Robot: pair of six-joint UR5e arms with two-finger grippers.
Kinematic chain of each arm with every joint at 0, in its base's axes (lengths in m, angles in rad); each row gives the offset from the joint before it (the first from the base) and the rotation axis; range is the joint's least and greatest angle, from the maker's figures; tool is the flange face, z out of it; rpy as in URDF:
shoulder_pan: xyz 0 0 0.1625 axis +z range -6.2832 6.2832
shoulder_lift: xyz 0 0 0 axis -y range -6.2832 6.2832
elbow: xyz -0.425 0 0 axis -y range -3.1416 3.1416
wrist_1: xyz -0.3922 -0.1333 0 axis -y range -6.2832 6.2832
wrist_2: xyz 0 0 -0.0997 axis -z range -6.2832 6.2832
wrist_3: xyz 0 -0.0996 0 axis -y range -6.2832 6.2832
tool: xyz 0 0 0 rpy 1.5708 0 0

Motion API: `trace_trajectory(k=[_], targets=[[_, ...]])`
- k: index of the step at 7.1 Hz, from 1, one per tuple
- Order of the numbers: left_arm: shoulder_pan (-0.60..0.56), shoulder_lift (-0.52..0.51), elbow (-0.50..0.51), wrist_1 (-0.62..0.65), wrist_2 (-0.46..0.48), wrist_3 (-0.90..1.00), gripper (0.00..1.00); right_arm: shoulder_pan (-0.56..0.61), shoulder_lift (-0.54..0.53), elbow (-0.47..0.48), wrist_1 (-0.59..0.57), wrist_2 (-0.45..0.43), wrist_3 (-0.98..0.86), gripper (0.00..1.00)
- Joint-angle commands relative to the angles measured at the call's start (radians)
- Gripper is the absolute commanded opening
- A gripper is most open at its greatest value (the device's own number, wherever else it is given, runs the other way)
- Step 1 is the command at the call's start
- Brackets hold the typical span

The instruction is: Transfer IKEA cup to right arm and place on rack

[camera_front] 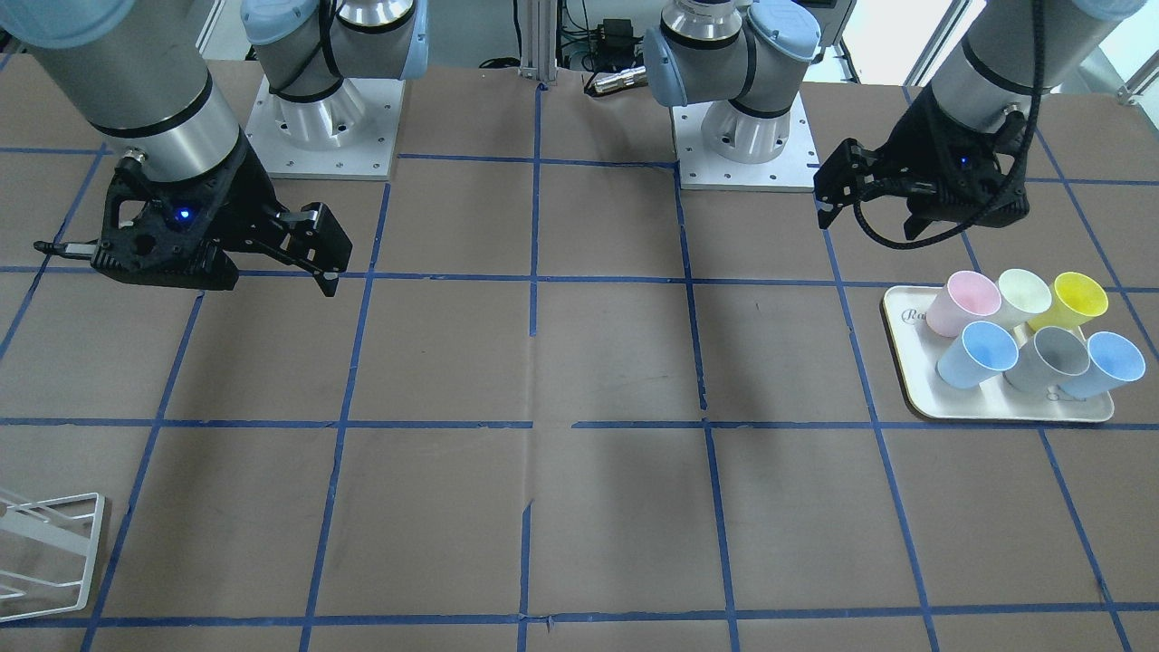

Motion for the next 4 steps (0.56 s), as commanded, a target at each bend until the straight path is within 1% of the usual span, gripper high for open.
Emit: trace_trajectory(k=[1,2,3,4], targets=[[0.13,-0.028,-0.007,0.021,0.0,0.269,1.0,0.0,0.0,-0.001,0.001,0.0,0.0,1.0],[0.192,-0.038,-0.027,0.034,-0.003,0.348,1.0,0.0,0.0,0.001,0.001,0.002,0.0,1.0],[0.242,-0.05,-0.053,0.08,-0.003,0.443,1.0,0.0,0.0,0.001,-0.001,0.002,0.001,1.0],[0.275,-0.073,-0.077,0.188,-0.001,0.547,1.0,0.0,0.0,0.001,-0.001,0.002,0.003,1.0]])
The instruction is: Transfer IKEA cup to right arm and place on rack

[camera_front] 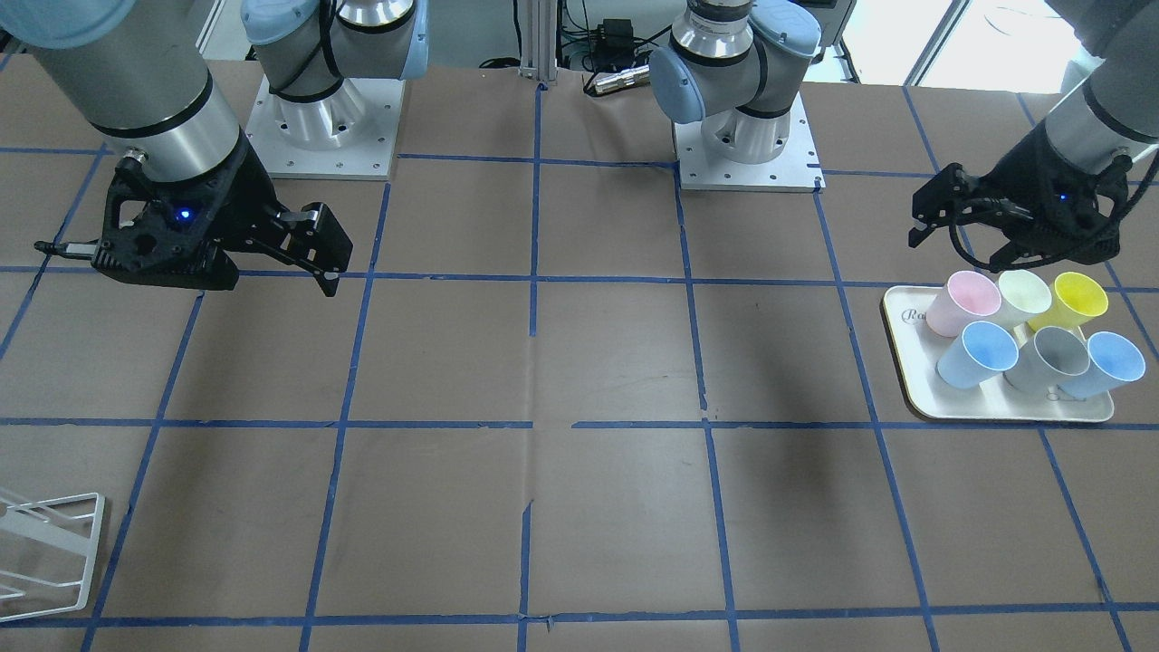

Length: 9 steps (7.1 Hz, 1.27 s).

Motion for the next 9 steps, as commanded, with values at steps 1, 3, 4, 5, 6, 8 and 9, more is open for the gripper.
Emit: trace_trajectory(k=[1,3,4,5,6,8,9], targets=[[0.081,-0.051,-0.04,0.157,0.005,0.192,0.91,0.002,0.0,0.0,0.001,0.0,0.002,1.0],[0.15,-0.114,-0.039,0.214,0.002,0.358,0.79,0.002,0.0,0.0,0.001,0.002,0.005,1.0],[0.193,-0.144,-0.039,0.263,-0.001,0.435,0.79,0.002,0.0,0.0,0.001,0.0,0.005,1.0],[0.204,-0.184,-0.04,0.332,0.001,0.511,0.79,0.002,0.0,0.0,0.001,0.0,0.005,1.0],[0.205,-0.221,-0.037,0.372,0.008,0.589,0.79,0.002,0.0,0.0,0.001,0.0,0.005,1.0],[0.205,-0.289,-0.022,0.427,0.007,0.629,0.73,0.002,0.002,0.0,0.001,0.0,0.005,1.0],[0.205,-0.313,-0.028,0.447,0.008,0.635,0.71,0.002,0.002,0.0,0.003,0.0,0.005,1.0]])
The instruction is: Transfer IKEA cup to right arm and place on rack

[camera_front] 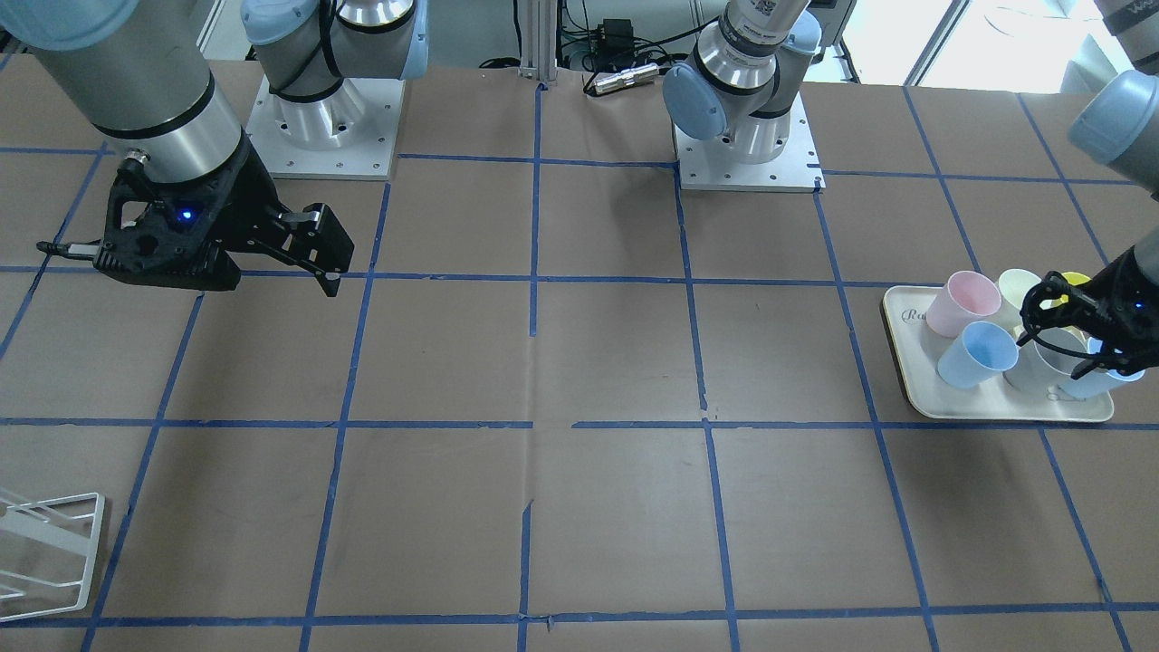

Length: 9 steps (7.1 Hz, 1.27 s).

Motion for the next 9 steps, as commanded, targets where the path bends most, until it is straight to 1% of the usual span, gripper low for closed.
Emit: trace_trajectory(k=[1,3,5,8,9], targets=[[0.004,-0.051,-0.008,0.028,0.007,0.028,0.71,0.0,0.0,0.0,0.001,0.0,0.0,1.0],[0.021,-0.093,-0.011,0.017,0.009,0.027,0.71,0.0,0.0,0.0,0.001,0.0,0.005,1.0],[0.022,-0.102,-0.011,-0.012,0.07,0.013,0.71,0.0,0.0,0.0,0.004,0.0,0.005,1.0],[0.022,-0.114,0.001,-0.067,0.073,0.005,0.71,0.0,0.0,0.003,0.003,0.0,0.006,1.0],[0.022,-0.125,0.009,-0.066,0.082,-0.002,0.59,0.0,0.0,0.003,0.004,0.0,0.005,1.0]])
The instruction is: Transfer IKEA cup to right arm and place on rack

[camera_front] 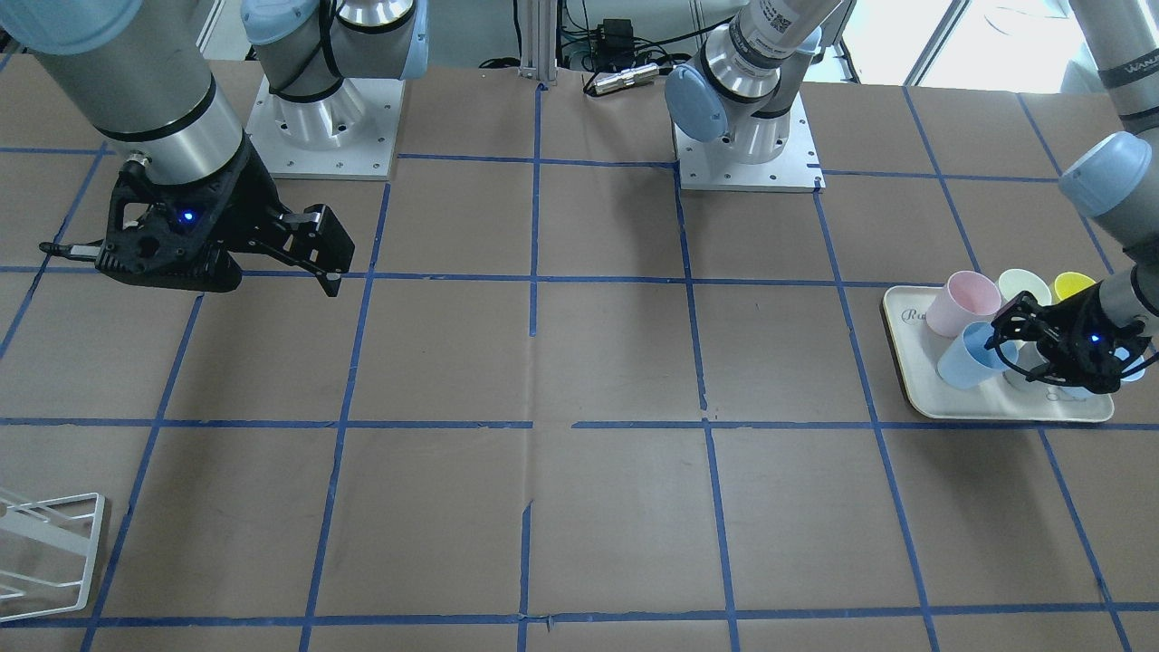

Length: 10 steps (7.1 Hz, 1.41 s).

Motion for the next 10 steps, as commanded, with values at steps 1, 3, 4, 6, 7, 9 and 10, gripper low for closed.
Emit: trace_trajectory(k=[1,3,4,6,7,9,10], targets=[[0.0,-0.024,0.008,-0.001,0.032,-0.021,0.45,0.0,0.0,0.002,0.001,0.0,-0.001,1.0],[0.0,-0.035,0.01,0.004,0.032,-0.021,0.0,0.0,0.0,0.002,-0.001,0.0,-0.001,1.0],[-0.006,-0.024,0.013,-0.01,0.023,-0.023,0.0,0.0,0.0,0.002,0.001,0.0,-0.001,1.0],[-0.018,-0.004,0.037,-0.04,-0.044,-0.046,0.0,0.0,0.0,0.002,-0.001,0.0,0.001,1.0],[-0.024,0.015,0.083,-0.136,-0.1,-0.104,0.0,0.0,0.0,0.002,-0.001,0.0,-0.001,1.0],[-0.092,0.046,0.244,-0.406,-0.182,-0.278,0.0,-0.002,0.002,0.002,-0.005,0.002,-0.008,1.0],[-0.133,0.058,0.322,-0.57,-0.234,-0.408,0.0,-0.005,0.002,0.002,-0.005,0.003,-0.01,1.0]])
